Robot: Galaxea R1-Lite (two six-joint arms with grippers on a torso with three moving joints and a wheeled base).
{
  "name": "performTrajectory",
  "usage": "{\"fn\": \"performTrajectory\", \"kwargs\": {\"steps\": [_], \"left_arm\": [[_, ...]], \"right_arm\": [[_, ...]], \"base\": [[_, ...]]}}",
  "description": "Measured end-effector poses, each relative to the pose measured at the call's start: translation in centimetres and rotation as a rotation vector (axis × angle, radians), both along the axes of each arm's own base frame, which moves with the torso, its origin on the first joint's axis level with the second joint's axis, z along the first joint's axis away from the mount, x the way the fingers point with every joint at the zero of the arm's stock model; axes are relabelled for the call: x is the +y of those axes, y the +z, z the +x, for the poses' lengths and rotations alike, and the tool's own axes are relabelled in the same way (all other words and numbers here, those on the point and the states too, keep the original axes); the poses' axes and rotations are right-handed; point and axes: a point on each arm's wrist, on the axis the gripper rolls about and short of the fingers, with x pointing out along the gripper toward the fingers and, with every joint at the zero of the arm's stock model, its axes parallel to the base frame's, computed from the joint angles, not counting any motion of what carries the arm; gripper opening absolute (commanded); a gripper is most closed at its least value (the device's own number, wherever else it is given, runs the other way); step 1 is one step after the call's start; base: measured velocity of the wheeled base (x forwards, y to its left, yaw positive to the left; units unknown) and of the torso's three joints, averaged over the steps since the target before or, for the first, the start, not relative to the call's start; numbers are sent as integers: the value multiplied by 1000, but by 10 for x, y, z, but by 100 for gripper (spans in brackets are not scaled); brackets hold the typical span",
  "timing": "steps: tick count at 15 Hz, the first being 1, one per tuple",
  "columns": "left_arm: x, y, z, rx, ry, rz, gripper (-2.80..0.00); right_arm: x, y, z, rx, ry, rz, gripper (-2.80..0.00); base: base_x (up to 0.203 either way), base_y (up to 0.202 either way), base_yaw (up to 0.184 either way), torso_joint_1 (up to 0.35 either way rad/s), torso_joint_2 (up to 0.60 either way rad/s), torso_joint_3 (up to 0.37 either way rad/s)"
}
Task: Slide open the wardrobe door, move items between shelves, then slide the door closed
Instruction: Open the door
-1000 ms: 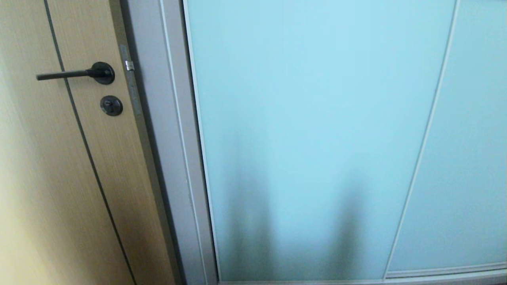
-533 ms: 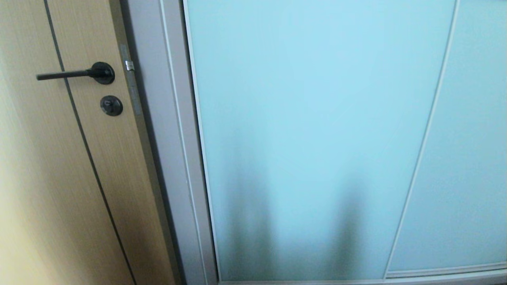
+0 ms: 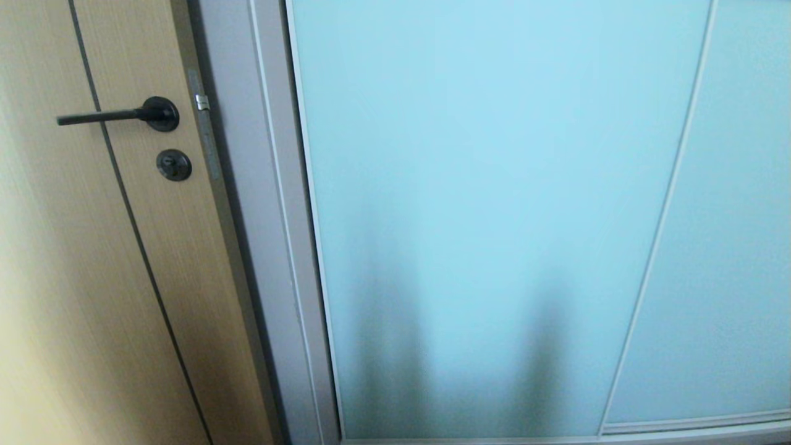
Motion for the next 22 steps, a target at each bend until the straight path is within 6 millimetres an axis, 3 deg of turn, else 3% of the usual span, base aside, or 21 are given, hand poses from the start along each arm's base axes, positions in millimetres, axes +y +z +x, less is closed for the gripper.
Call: {"fn": "performTrajectory", "kwargs": {"steps": [5,7,11,14,17,19,22], "left_arm": [[0,0,0,1,-6,37,-280],[-1,10,-4,-17,-23,41,-280],[-1,67,-21,-67,-43,31,-280],[-1,129,-13,-75,-53,-1,-280],[-2,205,18,-83,-82,-13,-280],[-3,245,53,-56,-118,-17,-280],[-5,271,126,56,-145,-14,-280]], "right_arm": [[0,0,0,0,0,0,-280],[0,0,0,0,0,0,-280],[0,0,0,0,0,0,-280],[0,0,0,0,0,0,-280],[0,0,0,0,0,0,-280],[0,0,0,0,0,0,-280],[0,0,0,0,0,0,-280]], "base": [[0,0,0,0,0,0],[0,0,0,0,0,0],[0,0,0,0,0,0],[0,0,0,0,0,0],[0,0,0,0,0,0],[0,0,0,0,0,0],[0,0,0,0,0,0]]}}
